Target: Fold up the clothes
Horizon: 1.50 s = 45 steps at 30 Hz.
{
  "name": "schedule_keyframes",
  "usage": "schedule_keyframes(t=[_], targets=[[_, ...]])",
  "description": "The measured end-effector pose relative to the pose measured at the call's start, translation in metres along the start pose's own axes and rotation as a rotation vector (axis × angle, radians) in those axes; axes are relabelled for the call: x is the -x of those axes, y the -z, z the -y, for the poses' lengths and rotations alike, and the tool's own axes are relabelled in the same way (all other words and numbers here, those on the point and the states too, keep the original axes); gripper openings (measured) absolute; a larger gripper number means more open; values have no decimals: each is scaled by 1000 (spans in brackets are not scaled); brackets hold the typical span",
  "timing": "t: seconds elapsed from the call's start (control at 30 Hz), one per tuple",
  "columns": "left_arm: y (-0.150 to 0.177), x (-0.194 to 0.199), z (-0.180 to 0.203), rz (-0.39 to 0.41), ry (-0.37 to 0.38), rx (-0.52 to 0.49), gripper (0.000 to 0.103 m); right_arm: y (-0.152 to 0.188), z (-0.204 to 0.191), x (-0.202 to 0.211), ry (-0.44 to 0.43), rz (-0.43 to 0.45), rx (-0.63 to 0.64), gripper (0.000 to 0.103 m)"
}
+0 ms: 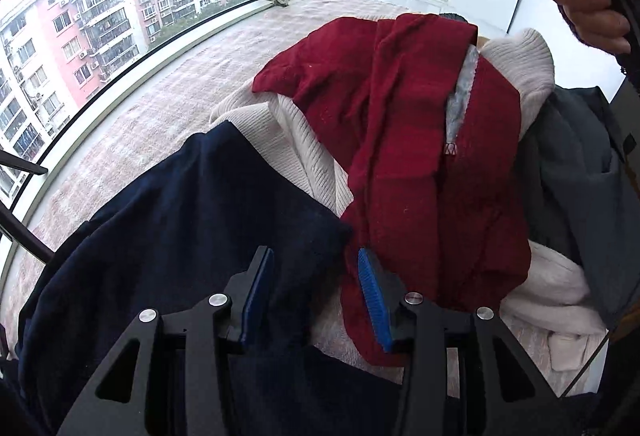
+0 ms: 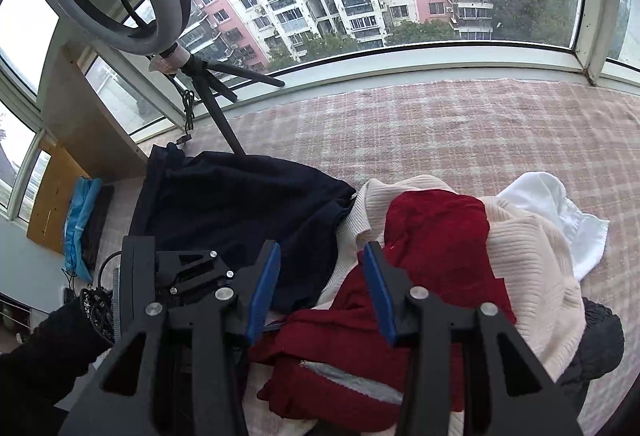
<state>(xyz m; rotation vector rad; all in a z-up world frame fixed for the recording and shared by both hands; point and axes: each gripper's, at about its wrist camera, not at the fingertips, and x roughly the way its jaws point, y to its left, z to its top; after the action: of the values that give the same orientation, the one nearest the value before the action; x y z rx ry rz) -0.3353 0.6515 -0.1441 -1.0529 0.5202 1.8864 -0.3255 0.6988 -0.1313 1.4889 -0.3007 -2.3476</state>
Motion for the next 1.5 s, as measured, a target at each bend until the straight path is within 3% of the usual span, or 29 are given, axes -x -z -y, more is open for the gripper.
schedule_keyframes(t=[0.03,0.07,0.1,0.13,0.3,0.47,0.63,0.67,0.7,0.73,0.97,1.07,1.13,1.17,1.2,1.23,1.3,1.37,1.5], targets=[[-2,-4,0,-1,1,4,41,-2,2,-3,-3,-5,-4,43],[-3,-9,1,-4,-3,8,32,-6,4,-10,5,-9,-3,43],[-4,-13,1,-8,7,23,10,-11,6,-18,11,-15,-6,43],[-4,-15,0,-4,16,46,7,-16,9,-30,8,-30,-13,45],[4,24,-7,198,61,285,8,-40,19,-93,9,-119,-20,46],[13,23,-24,219,80,405,8,-63,20,-157,31,-220,17,46],[17,25,-29,248,64,447,8,-61,-4,-180,72,-284,196,46],[18,25,-29,252,51,451,8,-60,-8,-180,80,-286,216,42],[18,26,-29,257,34,463,8,-58,-13,-180,87,-288,236,15],[20,28,-30,266,29,482,8,-57,-17,-180,91,-288,252,5],[66,66,-36,391,-20,747,8,-75,-68,-132,-5,-102,204,5],[97,80,-46,424,-37,877,8,-63,-107,-129,-45,-35,273,5],[118,80,-55,422,-91,970,8,-53,-135,-131,-67,1,336,15],[128,80,-59,421,-118,1016,9,-47,-149,-133,-63,-1,367,26],[138,79,-64,416,-136,1061,9,-45,-157,-131,-53,8,370,46],[147,75,-68,400,-123,1103,11,-42,-158,-125,-64,35,353,56],[161,71,-74,344,-106,1151,26,-37,-146,-105,-110,85,275,56],[171,82,-72,308,-124,1141,27,-25,-125,-85,-135,111,180,56],[167,112,-84,336,-182,1064,42,24,-94,-69,-168,62,36,56]])
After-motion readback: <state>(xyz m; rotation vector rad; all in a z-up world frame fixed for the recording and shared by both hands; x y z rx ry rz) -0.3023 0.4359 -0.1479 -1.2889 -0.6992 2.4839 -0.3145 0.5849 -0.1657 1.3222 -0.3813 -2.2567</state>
